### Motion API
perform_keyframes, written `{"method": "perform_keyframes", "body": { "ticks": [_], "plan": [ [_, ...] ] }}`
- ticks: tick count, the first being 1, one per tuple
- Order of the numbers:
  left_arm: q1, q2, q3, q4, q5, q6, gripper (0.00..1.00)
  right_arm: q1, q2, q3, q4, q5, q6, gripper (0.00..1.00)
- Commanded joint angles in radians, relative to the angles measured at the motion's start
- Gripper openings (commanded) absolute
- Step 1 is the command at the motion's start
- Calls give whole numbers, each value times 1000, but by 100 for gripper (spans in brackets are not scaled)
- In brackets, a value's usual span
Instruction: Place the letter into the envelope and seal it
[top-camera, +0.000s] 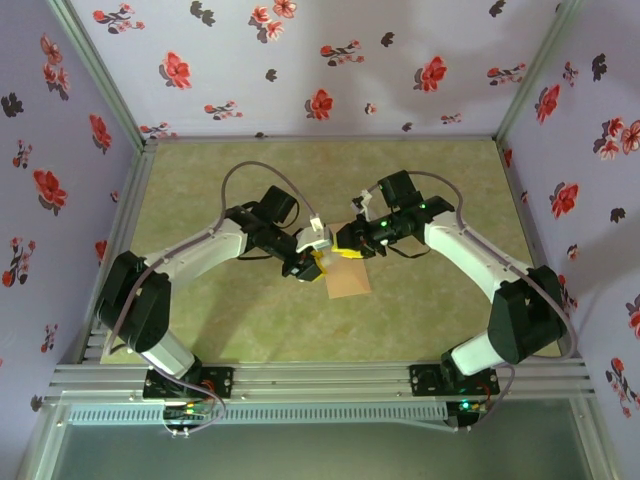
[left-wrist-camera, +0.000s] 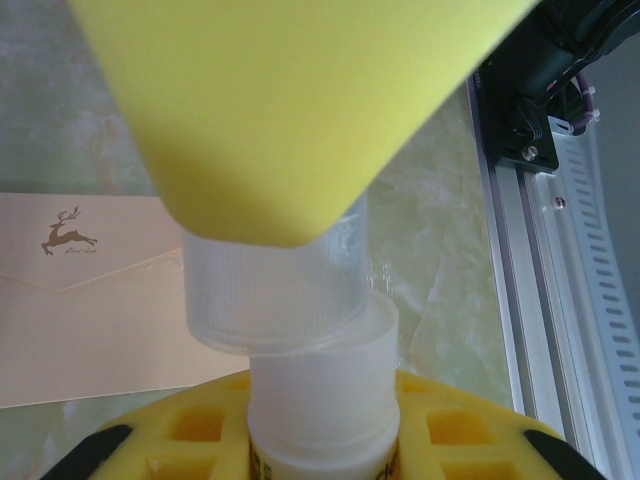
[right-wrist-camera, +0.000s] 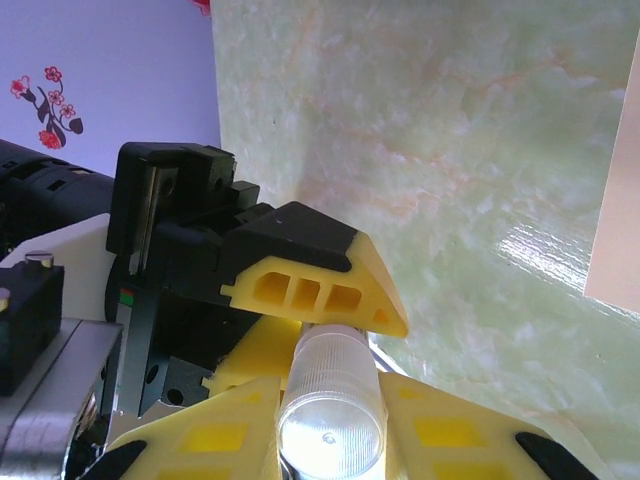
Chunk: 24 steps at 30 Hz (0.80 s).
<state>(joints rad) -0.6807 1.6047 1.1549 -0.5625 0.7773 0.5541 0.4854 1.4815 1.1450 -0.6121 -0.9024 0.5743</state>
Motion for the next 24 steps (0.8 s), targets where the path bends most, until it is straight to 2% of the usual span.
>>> {"method": "perform_keyframes", "body": {
  "ticks": [1, 18, 24],
  "plan": [
    [-8, 12, 31, -12, 2, 11, 0, 13, -1, -3, 21, -16, 21, 25],
    [-9, 21, 61, 16, 0, -9, 0, 25, 17, -28, -69, 22, -42, 25],
    [-10, 21, 63, 16, 3, -21, 0, 25, 23, -31, -25, 43, -16, 25]
  ]
}}
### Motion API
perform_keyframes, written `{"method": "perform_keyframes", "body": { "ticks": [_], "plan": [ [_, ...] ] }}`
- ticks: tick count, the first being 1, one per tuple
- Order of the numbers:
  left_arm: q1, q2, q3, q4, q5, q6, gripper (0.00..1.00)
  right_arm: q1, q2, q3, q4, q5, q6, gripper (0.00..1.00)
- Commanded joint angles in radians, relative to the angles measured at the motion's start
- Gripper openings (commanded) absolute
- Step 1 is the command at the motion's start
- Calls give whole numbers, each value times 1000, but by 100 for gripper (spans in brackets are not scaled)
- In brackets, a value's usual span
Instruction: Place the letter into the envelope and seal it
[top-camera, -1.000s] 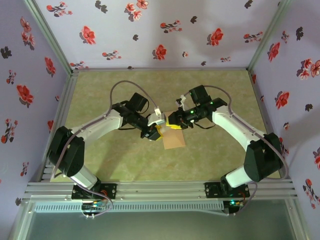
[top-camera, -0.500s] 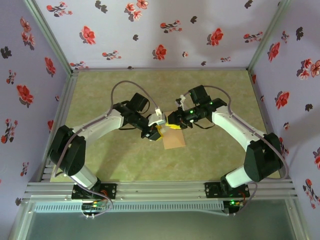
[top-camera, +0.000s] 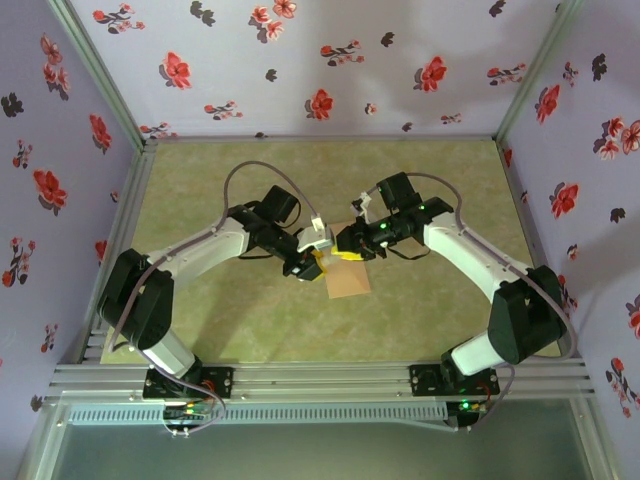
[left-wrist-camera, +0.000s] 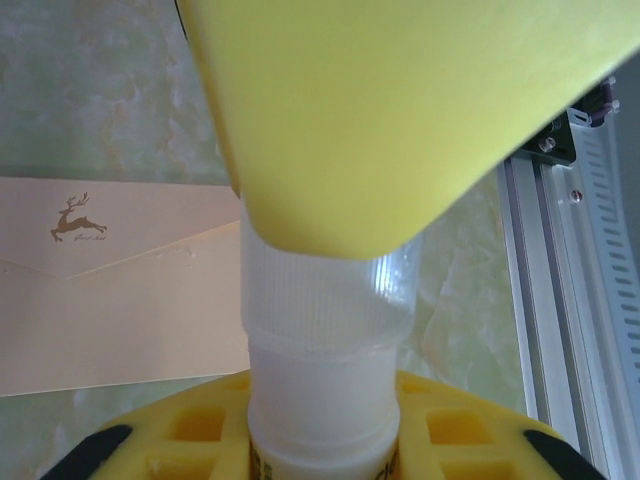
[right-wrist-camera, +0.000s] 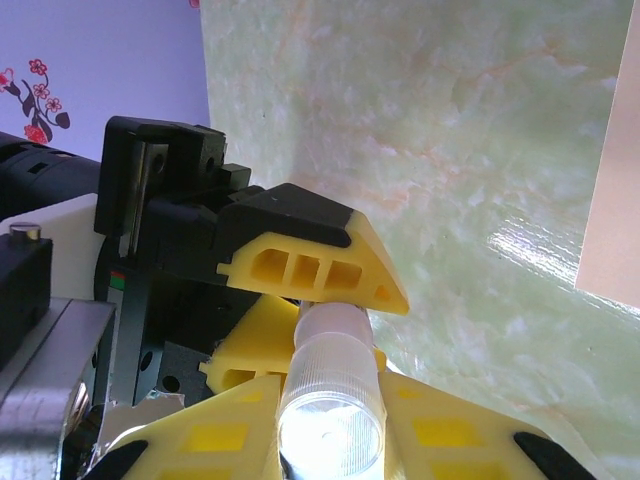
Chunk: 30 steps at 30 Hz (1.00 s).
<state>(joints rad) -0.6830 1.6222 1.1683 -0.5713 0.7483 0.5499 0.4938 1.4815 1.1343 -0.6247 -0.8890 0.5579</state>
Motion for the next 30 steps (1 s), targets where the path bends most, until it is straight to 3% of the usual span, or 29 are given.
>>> {"method": "perform_keyframes", "body": {
  "ticks": [1, 16, 24, 30],
  "plan": [
    [-9, 4, 50, 26, 34, -19, 0, 17, 25, -19, -5, 28, 4, 25],
    [-20, -12, 62, 74, 64, -48, 0, 26, 71, -31, 59, -10, 31, 23],
    [-21, -71, -12, 253, 57, -105, 0, 38, 73, -53, 86, -46, 43, 23],
    [-20, -67, -11, 263, 54, -111, 0, 61, 58, -83, 127, -44, 74, 22]
  ]
}}
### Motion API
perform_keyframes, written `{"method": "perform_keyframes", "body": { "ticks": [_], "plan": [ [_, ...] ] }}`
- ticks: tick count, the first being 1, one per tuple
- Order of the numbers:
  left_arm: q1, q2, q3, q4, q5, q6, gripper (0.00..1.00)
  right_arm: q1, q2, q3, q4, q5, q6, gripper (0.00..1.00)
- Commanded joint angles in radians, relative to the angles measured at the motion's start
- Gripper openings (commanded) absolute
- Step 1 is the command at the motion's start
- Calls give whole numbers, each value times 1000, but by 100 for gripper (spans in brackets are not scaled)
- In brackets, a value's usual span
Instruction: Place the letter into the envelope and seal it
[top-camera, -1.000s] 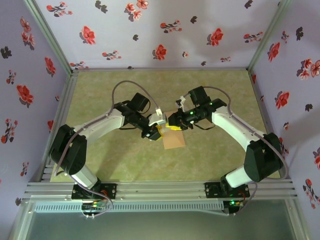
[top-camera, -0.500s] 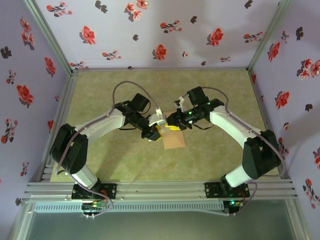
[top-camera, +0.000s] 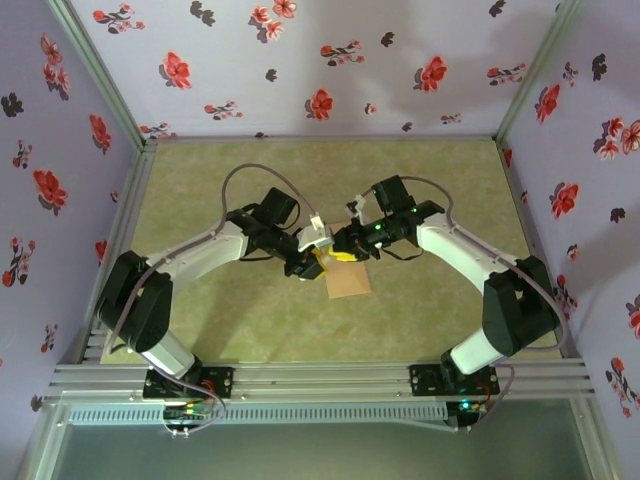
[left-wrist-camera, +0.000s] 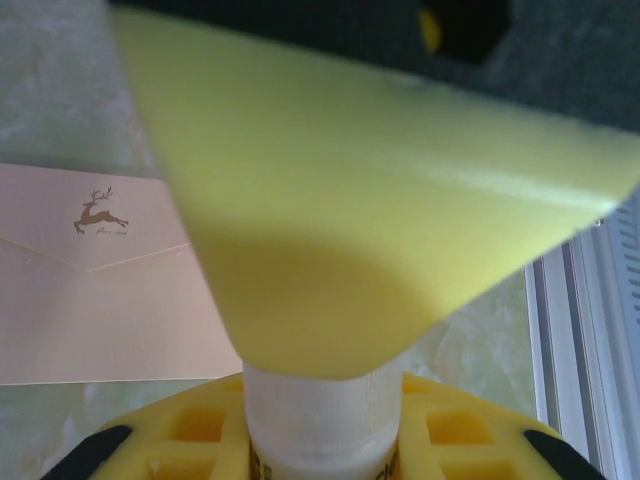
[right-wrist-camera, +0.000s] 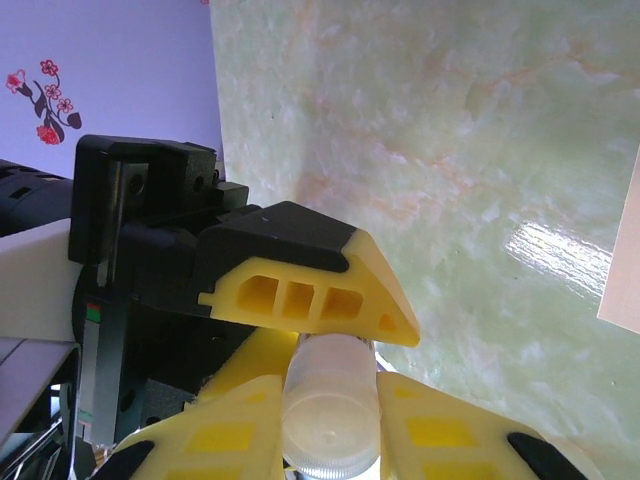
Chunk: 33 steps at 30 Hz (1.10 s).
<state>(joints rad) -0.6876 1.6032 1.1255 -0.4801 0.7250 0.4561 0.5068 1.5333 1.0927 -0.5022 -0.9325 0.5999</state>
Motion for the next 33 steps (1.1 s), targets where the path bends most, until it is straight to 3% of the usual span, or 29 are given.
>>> {"method": "perform_keyframes", "body": {
  "ticks": [1, 10, 20, 33],
  "plan": [
    [-15, -46, 33, 175, 77, -20, 0, 55, 6, -44, 14, 0, 40, 22],
    [-15, -58, 19, 282, 50, -49, 0, 118, 17, -82, 131, 14, 121, 22],
    [-8, -107, -52, 518, 5, -121, 0, 163, 28, -118, 224, 27, 187, 21],
    [8, -102, -52, 573, 17, -157, 0, 232, 74, -120, 312, 32, 249, 19]
  ]
}}
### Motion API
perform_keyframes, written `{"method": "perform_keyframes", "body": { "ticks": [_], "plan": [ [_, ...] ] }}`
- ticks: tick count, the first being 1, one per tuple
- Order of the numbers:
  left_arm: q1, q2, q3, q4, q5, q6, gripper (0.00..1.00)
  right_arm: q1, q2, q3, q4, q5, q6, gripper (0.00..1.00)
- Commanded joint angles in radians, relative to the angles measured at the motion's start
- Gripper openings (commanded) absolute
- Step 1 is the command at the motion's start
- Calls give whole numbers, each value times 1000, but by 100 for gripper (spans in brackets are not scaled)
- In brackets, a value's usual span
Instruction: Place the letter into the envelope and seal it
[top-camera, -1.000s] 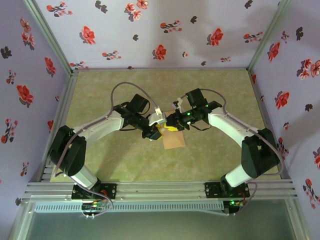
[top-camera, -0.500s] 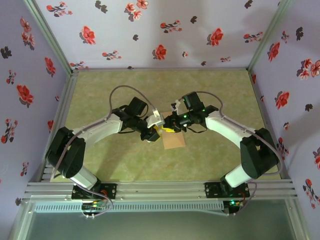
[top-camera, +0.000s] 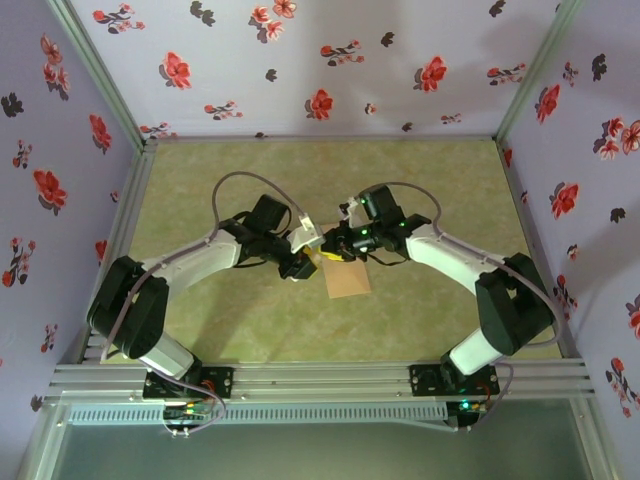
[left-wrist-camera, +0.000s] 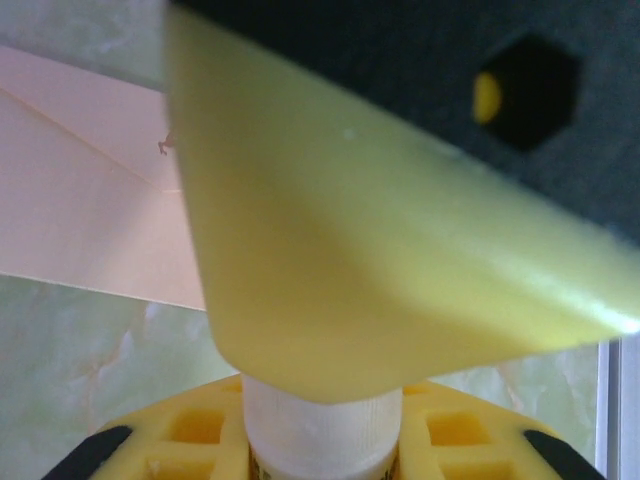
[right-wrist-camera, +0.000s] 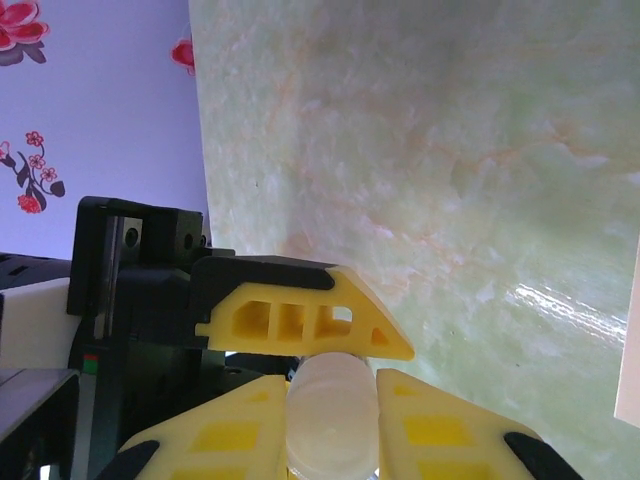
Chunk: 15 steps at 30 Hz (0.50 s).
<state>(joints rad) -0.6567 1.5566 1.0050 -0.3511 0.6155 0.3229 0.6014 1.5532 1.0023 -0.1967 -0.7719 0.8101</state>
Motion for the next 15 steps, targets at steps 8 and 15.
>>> {"method": "perform_keyframes", "body": {
  "ticks": [8, 15],
  "plan": [
    [4, -53, 53, 516, 151, -80, 0, 192, 96, -34, 96, -127, 101, 18],
    [17, -56, 22, 490, 149, -103, 0, 189, 99, 16, 10, -118, 36, 18]
  ]
}}
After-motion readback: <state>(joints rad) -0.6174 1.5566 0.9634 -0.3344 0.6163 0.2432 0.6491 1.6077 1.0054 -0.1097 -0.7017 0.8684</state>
